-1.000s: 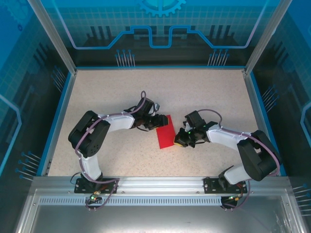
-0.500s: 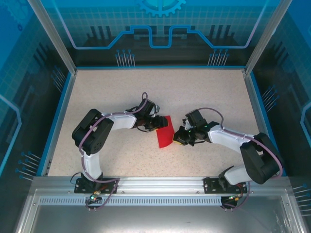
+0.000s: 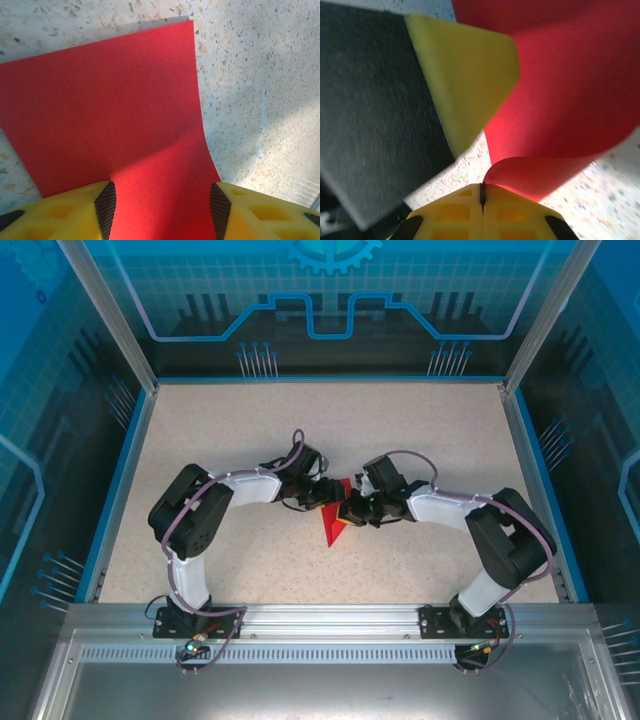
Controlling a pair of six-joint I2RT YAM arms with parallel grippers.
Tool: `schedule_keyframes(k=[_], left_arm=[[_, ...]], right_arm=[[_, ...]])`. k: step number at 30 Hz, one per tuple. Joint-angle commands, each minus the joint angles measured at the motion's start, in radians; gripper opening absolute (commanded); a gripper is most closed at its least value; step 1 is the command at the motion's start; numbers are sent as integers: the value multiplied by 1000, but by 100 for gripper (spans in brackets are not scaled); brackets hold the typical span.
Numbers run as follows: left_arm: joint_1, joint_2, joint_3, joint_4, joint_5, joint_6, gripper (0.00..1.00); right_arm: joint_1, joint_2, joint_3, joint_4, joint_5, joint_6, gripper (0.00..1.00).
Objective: Fold a paper plane with a square sheet of paper (pick it up from the middle)
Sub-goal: Third fold the triangle at the center of the table.
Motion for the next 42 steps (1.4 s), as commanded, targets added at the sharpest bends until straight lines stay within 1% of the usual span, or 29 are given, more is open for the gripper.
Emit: schedule_keyframes(k=[1, 4, 12, 17, 42], left_arm=[[-4, -60, 48, -73, -47, 47, 55], [0, -52, 67, -109, -104, 57, 55], [5, 9, 86, -125, -130, 48, 50], [5, 30, 97, -153, -152, 62, 49], [5, 49, 92, -165, -152, 65, 48]], right_arm=[[18, 52, 27, 15, 17, -26, 1], [26, 77, 33, 36, 33, -38, 1], [38, 113, 40, 80, 15, -63, 2], [40, 134, 54, 92, 17, -62, 2], [47, 182, 69, 87, 21, -72, 2]])
